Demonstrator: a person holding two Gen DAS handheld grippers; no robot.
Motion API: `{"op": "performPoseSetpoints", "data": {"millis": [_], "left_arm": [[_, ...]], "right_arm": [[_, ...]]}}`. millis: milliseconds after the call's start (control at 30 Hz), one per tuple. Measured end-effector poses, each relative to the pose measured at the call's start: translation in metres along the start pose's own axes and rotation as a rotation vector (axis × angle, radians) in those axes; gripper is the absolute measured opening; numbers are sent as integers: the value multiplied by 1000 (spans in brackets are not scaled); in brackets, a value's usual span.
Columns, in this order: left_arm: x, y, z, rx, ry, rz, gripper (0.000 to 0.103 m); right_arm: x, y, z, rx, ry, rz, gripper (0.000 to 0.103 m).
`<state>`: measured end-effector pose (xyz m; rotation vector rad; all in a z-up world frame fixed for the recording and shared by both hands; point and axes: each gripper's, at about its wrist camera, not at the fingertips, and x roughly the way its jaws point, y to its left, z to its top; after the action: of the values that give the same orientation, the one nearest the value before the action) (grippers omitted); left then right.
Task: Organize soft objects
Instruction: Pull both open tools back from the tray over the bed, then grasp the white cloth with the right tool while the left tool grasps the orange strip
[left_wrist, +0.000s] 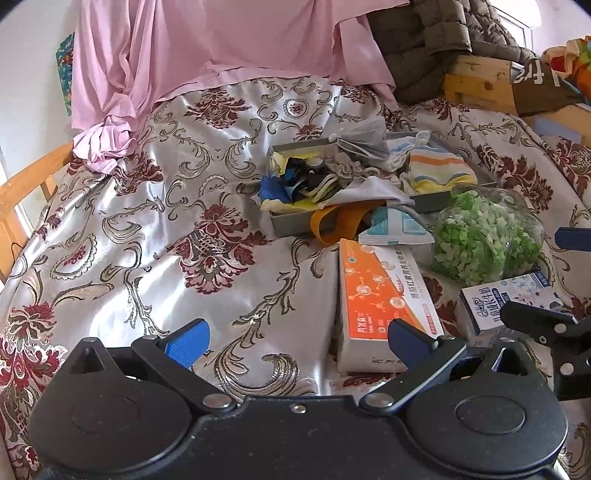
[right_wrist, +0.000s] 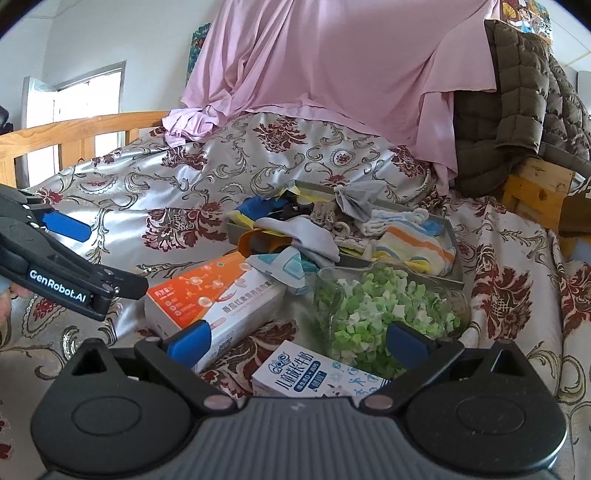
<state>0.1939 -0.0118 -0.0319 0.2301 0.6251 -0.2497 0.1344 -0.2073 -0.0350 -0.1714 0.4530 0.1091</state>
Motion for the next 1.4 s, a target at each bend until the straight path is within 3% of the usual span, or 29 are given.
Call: {"op": "performPoseSetpoints", "data": {"millis": [433, 700, 833, 1100, 1400], "left_arm": [[19, 11, 6, -42, 2, 15, 102], [32, 24, 21, -105, -26, 29, 102], [41, 26, 38, -103, -54, 5, 102], [73, 27, 76, -116, -66, -59, 102], [122, 47, 87, -227, -12, -42, 102]], "right_arm": [[9, -1, 2, 5, -16, 12, 103], [29, -10, 15, 38, -84, 19, 103], [53, -10, 27, 12, -93, -30, 103], [97, -13, 58, -4, -154, -7, 102], [130, -48, 81, 167, -142, 39, 98]]}}
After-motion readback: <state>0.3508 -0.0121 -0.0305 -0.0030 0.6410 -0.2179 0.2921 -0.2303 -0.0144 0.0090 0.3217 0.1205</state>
